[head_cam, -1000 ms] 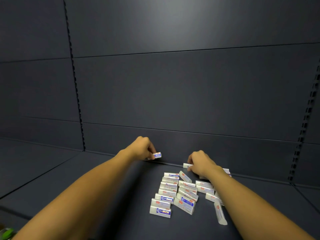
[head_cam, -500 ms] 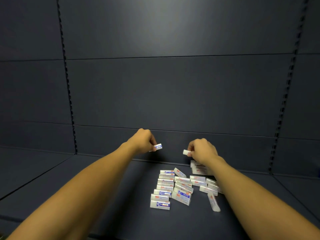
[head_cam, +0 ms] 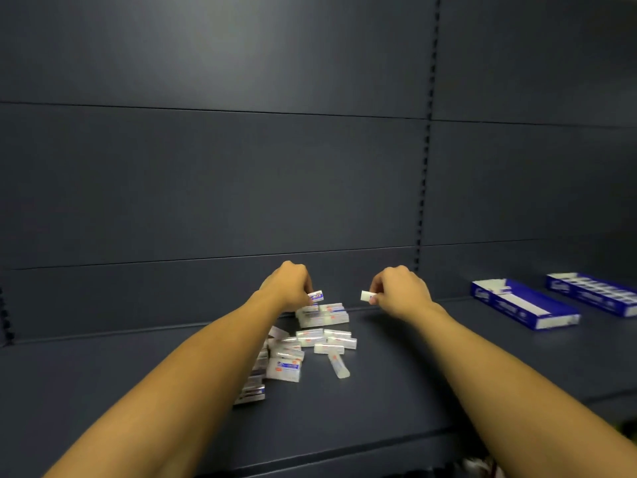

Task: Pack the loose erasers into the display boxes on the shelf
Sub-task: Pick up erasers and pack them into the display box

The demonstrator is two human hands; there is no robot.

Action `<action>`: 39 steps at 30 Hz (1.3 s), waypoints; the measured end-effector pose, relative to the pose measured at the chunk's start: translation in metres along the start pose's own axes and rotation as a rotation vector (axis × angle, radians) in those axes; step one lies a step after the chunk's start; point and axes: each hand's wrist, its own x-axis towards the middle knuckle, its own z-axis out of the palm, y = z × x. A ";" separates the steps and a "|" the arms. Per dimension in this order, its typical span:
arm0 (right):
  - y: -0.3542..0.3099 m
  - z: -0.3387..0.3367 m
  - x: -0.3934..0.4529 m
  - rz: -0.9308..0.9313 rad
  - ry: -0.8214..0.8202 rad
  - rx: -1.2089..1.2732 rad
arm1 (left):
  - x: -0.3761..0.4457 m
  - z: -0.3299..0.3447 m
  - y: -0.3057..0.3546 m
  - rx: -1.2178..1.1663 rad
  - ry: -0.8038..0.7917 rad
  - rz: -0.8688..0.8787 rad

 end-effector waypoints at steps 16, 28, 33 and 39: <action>0.176 -0.063 -0.071 0.215 -0.028 -0.104 | 0.013 0.047 0.175 0.131 -0.081 0.138; 0.287 -0.107 -0.109 0.192 -0.010 -0.136 | 0.010 0.070 0.295 0.029 -0.058 0.126; 0.317 -0.117 -0.105 0.185 0.002 -0.104 | 0.019 0.076 0.325 0.031 -0.049 0.113; 0.346 -0.117 -0.087 0.181 -0.013 -0.068 | 0.050 0.082 0.348 0.018 -0.017 0.124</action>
